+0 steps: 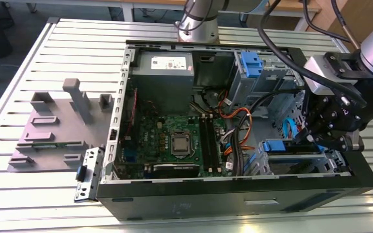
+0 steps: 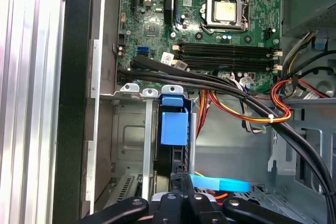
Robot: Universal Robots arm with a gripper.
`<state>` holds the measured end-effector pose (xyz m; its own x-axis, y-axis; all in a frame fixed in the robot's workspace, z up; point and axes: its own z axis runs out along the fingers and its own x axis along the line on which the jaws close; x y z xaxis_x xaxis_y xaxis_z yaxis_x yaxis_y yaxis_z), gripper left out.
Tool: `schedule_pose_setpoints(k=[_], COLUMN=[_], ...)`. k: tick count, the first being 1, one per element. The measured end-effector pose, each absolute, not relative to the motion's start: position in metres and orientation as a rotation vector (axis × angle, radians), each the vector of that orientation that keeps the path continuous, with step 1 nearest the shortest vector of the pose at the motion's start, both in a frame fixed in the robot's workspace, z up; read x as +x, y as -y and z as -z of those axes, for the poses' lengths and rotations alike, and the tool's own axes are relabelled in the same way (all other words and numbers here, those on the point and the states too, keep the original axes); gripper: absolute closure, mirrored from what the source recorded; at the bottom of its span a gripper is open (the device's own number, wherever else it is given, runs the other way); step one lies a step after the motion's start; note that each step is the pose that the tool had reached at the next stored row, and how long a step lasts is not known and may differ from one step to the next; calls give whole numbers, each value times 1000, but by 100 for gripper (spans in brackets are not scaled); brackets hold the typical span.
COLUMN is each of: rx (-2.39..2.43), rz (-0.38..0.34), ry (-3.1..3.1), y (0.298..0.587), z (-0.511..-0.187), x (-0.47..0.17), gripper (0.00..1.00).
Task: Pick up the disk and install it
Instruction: 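Insert the second disk wire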
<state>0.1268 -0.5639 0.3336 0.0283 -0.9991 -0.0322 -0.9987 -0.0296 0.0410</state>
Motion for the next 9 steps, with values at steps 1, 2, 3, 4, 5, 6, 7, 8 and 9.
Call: schedule_pose_setpoints(k=[1,2,3,4,5,6,7,8,9], rx=[2247,2247,2247,2247,2247,2248,2248,2249,2250], rz=[80,80,80,81,81,82,82,84,86], ry=[2183,2183,2183,2183,2183,2183,2183,2184,2185], y=[564,564,564,564,564,564,564,564,564], z=[-333,-333,-332,-332,-332,-332,-332,-333,-334], x=[127,127,127,127,127,127,127,127,128], gripper=[89,89,89,89,89,89,89,89,89])
